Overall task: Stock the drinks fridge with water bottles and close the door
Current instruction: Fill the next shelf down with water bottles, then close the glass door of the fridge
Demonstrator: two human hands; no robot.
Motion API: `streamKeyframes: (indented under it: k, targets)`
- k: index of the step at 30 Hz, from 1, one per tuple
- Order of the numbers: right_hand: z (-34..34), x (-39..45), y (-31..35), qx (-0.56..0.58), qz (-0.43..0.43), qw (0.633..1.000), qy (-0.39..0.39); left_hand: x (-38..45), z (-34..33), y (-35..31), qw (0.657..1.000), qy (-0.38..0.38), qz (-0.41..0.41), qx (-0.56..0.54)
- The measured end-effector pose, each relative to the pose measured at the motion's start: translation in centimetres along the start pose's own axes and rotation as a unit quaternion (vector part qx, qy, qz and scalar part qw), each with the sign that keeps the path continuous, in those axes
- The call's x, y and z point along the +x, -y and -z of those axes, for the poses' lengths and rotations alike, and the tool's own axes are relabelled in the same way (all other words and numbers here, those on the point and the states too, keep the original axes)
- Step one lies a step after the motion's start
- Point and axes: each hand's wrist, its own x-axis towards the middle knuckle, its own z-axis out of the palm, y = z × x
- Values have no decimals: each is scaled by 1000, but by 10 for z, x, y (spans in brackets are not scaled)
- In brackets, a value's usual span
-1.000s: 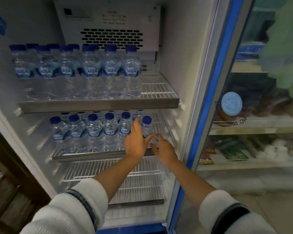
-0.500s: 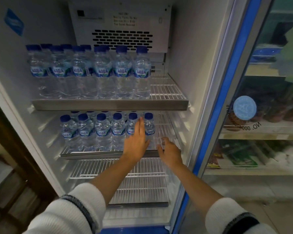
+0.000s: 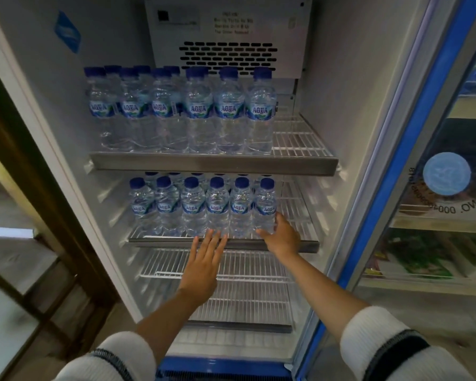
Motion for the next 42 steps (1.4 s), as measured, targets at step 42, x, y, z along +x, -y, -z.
streamKeyframes:
  k: [42]
  targets:
    - [86,-290,-6,-124,118,976,-135,-165,84,-39,944,99,-152,-274]
